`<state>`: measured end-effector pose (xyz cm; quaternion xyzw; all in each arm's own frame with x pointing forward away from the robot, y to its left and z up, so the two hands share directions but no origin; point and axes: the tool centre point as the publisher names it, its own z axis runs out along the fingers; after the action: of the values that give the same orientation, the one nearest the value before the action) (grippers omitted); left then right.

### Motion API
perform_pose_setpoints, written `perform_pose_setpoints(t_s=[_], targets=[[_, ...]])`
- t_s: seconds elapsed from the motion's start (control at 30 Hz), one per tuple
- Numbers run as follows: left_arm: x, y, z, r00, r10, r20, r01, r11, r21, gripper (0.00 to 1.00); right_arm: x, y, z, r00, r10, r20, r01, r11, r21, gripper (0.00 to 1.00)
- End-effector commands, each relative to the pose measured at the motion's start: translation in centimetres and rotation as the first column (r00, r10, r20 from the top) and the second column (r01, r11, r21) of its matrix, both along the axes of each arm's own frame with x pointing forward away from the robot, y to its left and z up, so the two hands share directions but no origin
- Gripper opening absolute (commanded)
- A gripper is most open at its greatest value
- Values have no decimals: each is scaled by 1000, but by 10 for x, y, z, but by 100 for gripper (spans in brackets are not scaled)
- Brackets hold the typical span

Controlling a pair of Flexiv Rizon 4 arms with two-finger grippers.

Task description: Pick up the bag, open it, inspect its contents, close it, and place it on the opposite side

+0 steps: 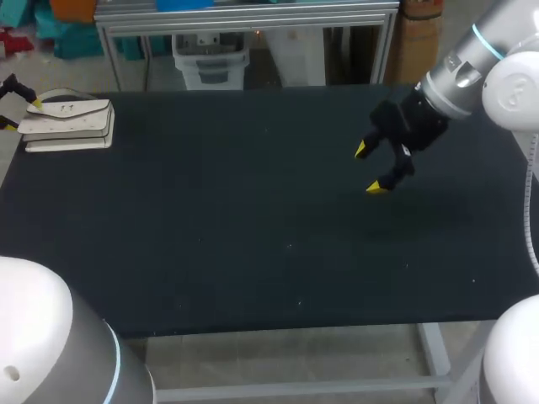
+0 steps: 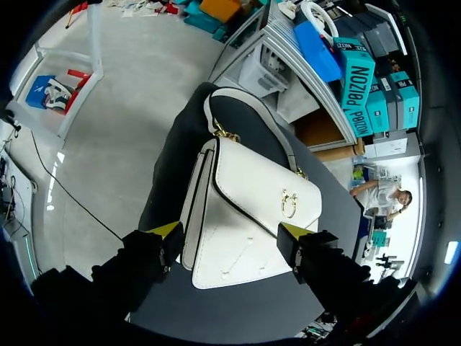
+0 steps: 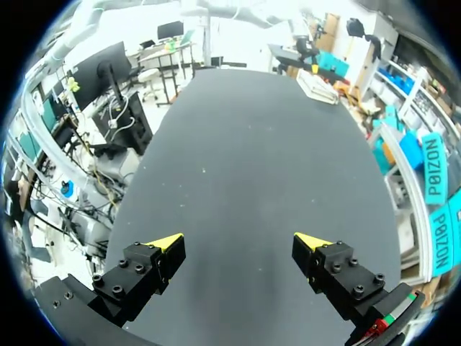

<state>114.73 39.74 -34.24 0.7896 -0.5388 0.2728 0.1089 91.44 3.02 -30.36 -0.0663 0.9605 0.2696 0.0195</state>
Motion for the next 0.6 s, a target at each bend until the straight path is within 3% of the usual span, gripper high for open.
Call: perform_pose_setpoints(t_s=[0.03,0.13,0.2,0.23,0.6], targets=[[7,1,-7,902,-278,-329,222,955,-199,65,0,0,0,1000,2,-1,-2,1000,1,100],[5,-1,-8,899,-283,-333,222,952,-209,44,0,0,0,1000,2,-1,-2,1000,1,100],[2,-4,-10,895,-291,-340,228,950,-214,21,0,0,0,1000,2,-1,-2,1000,1,100],[1,-6,-10,893,-293,-342,229,949,-216,0,0,0,0,1000,2,-1,-2,1000,1,100],[-23,-40,-9,872,-346,-347,268,930,-253,0,0,0,0,1000,2,-1,-2,1000,1,100]])
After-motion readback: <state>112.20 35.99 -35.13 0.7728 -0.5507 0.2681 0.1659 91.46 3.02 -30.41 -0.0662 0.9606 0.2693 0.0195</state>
